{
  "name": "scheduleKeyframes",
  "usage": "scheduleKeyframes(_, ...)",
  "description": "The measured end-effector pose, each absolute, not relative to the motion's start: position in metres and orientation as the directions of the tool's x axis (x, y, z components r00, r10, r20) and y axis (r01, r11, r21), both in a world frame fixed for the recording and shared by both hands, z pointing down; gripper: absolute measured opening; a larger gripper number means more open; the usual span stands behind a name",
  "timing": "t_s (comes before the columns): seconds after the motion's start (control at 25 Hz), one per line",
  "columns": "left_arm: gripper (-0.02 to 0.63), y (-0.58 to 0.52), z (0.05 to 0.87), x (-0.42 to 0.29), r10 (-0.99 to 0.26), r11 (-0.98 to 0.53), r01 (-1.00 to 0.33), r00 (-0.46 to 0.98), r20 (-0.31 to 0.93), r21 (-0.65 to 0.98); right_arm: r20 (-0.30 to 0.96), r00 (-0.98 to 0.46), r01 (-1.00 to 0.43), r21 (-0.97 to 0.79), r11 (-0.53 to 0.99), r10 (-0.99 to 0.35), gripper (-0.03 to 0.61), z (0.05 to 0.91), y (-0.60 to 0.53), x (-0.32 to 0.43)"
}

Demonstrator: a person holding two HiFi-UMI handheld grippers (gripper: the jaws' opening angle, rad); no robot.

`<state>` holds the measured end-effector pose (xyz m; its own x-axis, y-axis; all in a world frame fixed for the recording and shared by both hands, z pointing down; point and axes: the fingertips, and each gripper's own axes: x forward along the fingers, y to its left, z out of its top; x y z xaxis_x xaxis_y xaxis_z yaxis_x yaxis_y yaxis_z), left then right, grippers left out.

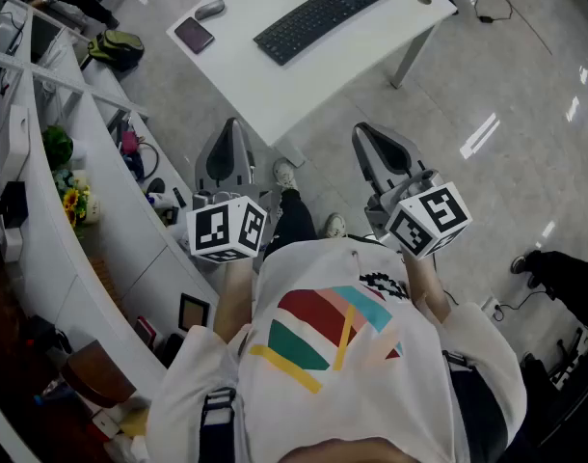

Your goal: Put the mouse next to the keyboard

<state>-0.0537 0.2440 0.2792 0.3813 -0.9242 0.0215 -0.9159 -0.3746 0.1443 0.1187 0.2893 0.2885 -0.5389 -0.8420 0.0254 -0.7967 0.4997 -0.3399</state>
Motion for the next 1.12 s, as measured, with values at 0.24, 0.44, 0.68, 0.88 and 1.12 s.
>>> scheduleKeyframes(0.24, 0.043, 0.178, 0.281, -0.086, -0.928, -0.363, -0.916, 0.371, 0.015, 0.171, 0.082, -0.557, -0.807, -0.292, 0.514, -0.827, 0.008, 0.292, 0.227, 0.081)
scheduleKeyframes(0.44, 0.043, 0.098, 0.278, -0.108, -0.918, -0.387, -0.901, 0.396, 0.011, 0.196, 0.106, -0.558, -0.805, -0.309, 0.507, -0.823, 0.008, 0.288, 0.148, 0.049)
scheduleKeyframes(0.68, 0.043, 0.011, 0.274, -0.153, -0.914, -0.398, -0.892, 0.406, -0.008, 0.215, 0.099, -0.606, -0.774, -0.301, 0.557, -0.789, 0.008, 0.274, 0.056, -0.006)
scheduleKeyframes(0.88, 0.043, -0.044, 0.281, -0.183, -0.9, -0.427, -0.879, 0.435, -0.007, 0.212, 0.152, -0.586, -0.798, -0.277, 0.535, -0.796, 0.008, 0.284, -0.002, -0.035)
scheduleKeyframes(1.12, 0.043, -0.093, 0.302, -0.195, -0.881, -0.457, -0.861, 0.473, 0.022, 0.224, 0.206, -0.548, -0.831, -0.241, 0.501, -0.81, 0.008, 0.297, -0.045, -0.052)
